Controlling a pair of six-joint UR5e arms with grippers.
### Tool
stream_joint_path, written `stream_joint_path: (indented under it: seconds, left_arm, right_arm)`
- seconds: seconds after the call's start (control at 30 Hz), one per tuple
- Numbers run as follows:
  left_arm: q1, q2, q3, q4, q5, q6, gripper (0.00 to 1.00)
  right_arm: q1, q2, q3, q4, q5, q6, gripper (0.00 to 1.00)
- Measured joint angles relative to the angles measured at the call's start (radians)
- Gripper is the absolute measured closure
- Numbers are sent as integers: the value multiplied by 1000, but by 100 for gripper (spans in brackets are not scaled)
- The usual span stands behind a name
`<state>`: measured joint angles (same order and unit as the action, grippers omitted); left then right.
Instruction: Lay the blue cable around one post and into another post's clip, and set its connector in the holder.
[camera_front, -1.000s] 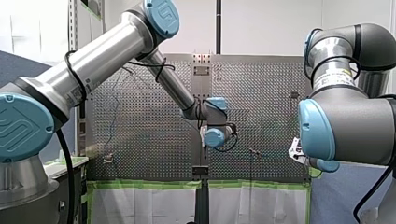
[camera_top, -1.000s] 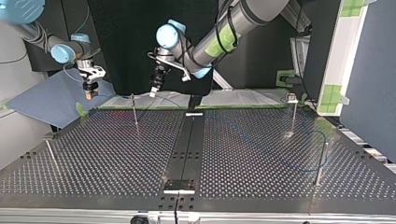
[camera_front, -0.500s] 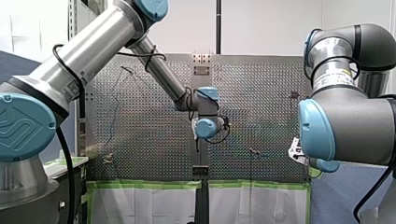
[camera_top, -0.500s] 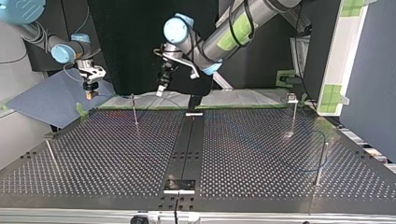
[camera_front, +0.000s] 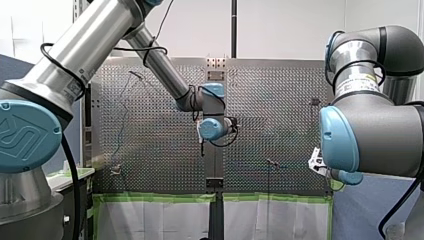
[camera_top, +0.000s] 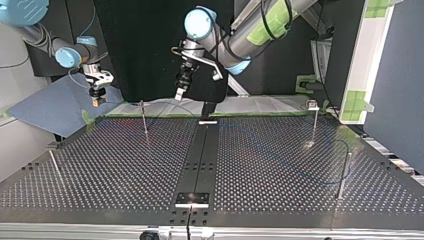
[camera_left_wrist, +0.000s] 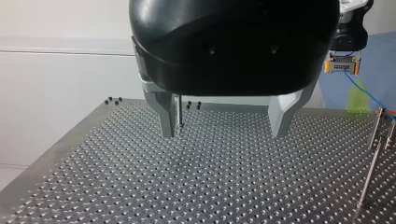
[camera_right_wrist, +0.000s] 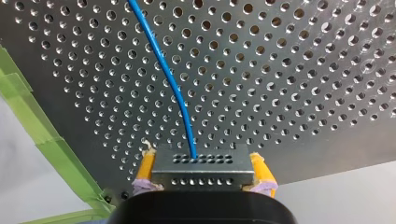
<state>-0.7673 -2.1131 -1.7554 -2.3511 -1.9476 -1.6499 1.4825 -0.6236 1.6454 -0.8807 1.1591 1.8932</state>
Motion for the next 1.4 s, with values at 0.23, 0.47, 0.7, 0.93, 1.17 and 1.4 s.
stream_joint_path:
  seconds: [0.23, 0.47, 0.7, 0.93, 1.17, 1.4]
  left_arm:
    - [17, 58, -58, 22, 7, -2, 0]
    - [49, 122, -122, 75, 22, -6, 0]
    - [109, 188, -188, 141, 79, -39, 0]
    - [174, 253, -253, 185, 144, -33, 0]
    - [237, 308, -316, 173, 185, -31, 0]
    - [265, 317, -396, 146, 181, -27, 0]
  right_arm:
    - [4, 0, 0, -4, 0, 0, 100]
    - [8, 0, 0, -7, 1, 0, 100]
    - [12, 1, 0, -12, 1, 0, 100]
    - [19, 1, -3, -10, 0, 0, 100]
    - [23, 1, -3, -8, 0, 0, 100]
    - [26, 1, -6, -5, -1, 0, 100]
